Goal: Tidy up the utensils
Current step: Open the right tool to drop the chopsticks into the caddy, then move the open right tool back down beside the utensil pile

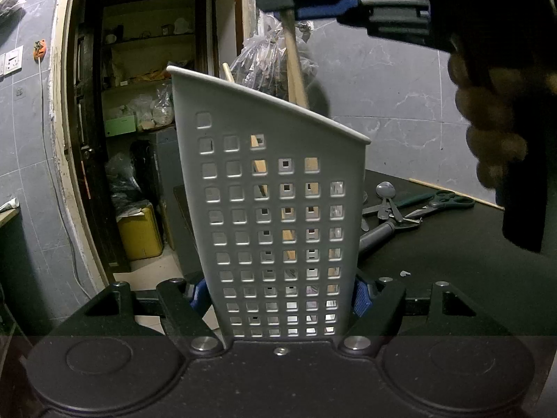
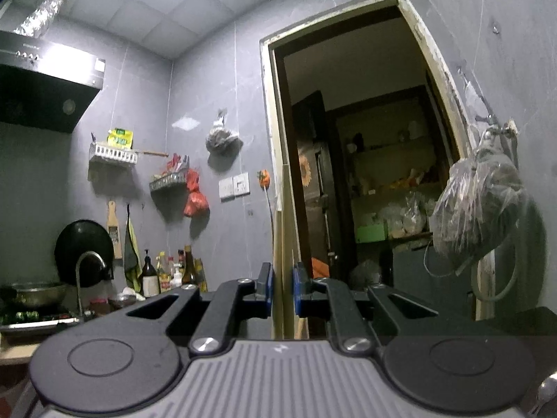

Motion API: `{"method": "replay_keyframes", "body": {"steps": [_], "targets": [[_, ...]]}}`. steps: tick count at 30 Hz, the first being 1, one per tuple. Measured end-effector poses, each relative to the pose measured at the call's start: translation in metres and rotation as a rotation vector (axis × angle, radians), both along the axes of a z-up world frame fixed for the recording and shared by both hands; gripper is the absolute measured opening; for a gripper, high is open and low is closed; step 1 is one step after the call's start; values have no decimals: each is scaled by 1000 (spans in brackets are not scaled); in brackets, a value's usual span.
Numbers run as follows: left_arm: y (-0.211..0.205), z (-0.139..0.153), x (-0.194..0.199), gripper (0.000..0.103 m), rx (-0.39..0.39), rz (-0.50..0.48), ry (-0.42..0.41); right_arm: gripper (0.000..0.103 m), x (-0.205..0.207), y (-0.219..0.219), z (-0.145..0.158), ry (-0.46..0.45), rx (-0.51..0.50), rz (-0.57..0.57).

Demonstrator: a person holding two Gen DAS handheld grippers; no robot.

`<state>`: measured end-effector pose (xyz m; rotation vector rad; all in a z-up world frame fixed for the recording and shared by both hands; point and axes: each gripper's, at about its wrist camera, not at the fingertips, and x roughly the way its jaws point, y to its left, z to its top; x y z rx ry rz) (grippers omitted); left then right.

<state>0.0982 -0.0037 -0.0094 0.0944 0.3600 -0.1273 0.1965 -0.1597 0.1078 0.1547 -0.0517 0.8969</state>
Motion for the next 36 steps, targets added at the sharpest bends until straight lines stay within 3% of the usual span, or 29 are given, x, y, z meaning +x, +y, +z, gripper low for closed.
{"method": "replay_keyframes", "body": {"steps": [9, 14, 16, 20, 23, 30, 36], "targets": [[-1, 0, 0, 76, 0, -1, 0, 16, 2, -1, -16, 62, -54, 7], [0, 0, -1, 76, -1, -1, 0, 58, -1, -8, -18, 69, -57, 9], [1, 0, -2, 76, -1, -1, 0, 65, -5, -14, -16, 59, -54, 3], [1, 0, -2, 76, -2, -2, 0, 92, -14, -33, -13, 39, -43, -41], [1, 0, -2, 76, -2, -2, 0, 103, -23, -55, -14, 28, -41, -110], [1, 1, -3, 76, -2, -1, 0, 103, -32, -107, -30, 115, -79, -305], [1, 1, -3, 76, -2, -2, 0, 103, -26, -139, -58, 257, -215, -461]]}}
